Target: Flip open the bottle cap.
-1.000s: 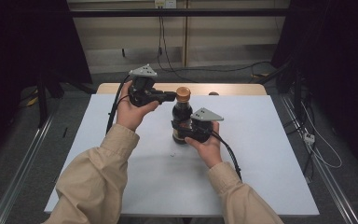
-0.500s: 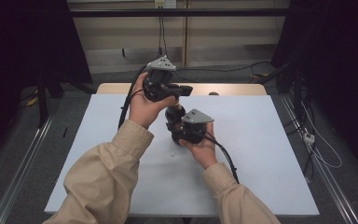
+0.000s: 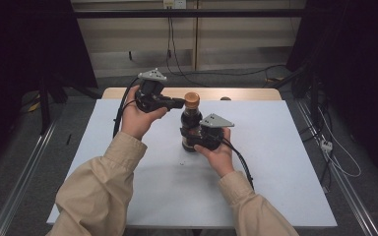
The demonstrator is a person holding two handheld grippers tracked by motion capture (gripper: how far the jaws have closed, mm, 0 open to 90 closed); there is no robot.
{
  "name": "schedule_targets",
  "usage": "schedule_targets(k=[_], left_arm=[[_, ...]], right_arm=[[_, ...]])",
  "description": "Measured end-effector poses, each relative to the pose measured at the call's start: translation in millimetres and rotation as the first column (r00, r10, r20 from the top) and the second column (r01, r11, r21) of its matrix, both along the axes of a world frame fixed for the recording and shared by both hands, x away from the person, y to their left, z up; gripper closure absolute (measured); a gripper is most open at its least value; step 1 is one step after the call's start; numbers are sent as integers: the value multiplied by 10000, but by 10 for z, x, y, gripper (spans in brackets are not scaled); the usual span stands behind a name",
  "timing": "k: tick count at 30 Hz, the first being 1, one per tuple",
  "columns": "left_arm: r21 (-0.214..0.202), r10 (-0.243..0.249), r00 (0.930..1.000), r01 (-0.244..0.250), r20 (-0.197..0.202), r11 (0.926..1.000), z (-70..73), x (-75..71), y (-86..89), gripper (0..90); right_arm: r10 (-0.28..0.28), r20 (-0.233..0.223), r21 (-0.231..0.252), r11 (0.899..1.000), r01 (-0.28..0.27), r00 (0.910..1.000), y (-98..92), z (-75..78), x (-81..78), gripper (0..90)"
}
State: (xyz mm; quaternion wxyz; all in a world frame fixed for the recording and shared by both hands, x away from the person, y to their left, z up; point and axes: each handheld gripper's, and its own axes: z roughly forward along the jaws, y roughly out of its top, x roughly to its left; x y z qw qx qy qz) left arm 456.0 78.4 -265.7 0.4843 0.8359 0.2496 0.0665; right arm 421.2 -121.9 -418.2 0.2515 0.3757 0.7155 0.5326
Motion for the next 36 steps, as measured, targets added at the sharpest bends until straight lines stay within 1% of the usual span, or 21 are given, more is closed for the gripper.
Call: schedule_targets(k=[3,5,7,9,11,13,14,15,16,17,18,19,20,21,23,26,27,30,32,34,36], left_arm=[[-167,14,10000,-16,-93,9999,17,13,0,900],[-88,-59,10000,58,-77,9999,28,17,-25,900],[-5,-38,10000,38,-78,10000,38,25,-43,900],[-117,-22,9998,20,-180,9999,34,39,-44,900],[-106,-1,9998,-1,-193,9999,40,37,-50,900],[3,-30,10000,30,-80,10000,47,35,-66,900],[-419,-40,10000,41,20,9991,61,38,-54,900],[-1539,-213,9997,193,-115,9879,122,36,-25,900],[-1597,-370,9991,400,218,9864,223,16,-56,900],[-930,-271,9978,327,605,9951,308,-5,-138,900],[-992,-370,9969,439,699,9941,375,-14,-199,900],[-882,-421,9963,487,755,9949,433,-30,-244,900],[-725,-450,9961,506,761,9961,464,-47,-270,900],[-728,-515,9954,574,809,9957,479,-60,-263,900],[-489,-495,9961,531,725,9974,461,-64,-216,900],[-415,-413,9980,434,487,9982,377,-46,-125,900],[-388,-434,9982,450,411,9982,346,-43,-103,900],[-509,-423,9985,440,346,9977,275,-48,-42,900],[-449,-419,9987,431,276,9981,244,-54,-10,900],[-547,-384,9990,395,217,9977,214,-57,26,900],[-506,-380,9991,390,202,9980,194,-57,68,900]], right_arm=[[-58,46,58,10000,58,10000,3,-12,1,314],[-47,-11,8,10000,47,10000,-5,-3,3,315],[-70,-55,109,9999,71,10000,-13,-8,1,316],[-131,-58,150,9998,132,9999,-16,-13,3,317],[-108,-94,149,9998,109,9999,-17,-10,7,317],[-95,-104,147,9998,97,9999,-20,-10,8,317],[-121,-114,187,9997,123,9999,-23,-11,10,318],[-136,-135,193,9997,139,9998,-25,-10,12,318],[-30,-70,86,10000,30,10000,-16,-10,10,318],[73,71,-80,9999,-73,9999,14,-11,5,318],[80,215,-314,9995,-73,9997,62,-2,-2,317],[103,307,-450,9989,-89,9995,100,3,2,316],[119,322,-516,9986,-103,9994,116,7,11,315],[94,259,-468,9989,-81,9996,107,8,19,315],[34,28,-196,9998,-34,10000,49,4,32,315],[72,-35,22,10000,-72,10000,-3,-11,19,314],[91,-15,-10,10000,-91,10000,0,-12,17,314],[83,-73,-24,10000,-83,9999,1,-4,25,313],[112,-61,-60,9999,-112,9999,-4,-3,23,312],[105,-35,-32,9999,-105,9999,-4,-8,22,313],[76,-38,14,10000,-76,10000,-2,-12,19,312]])
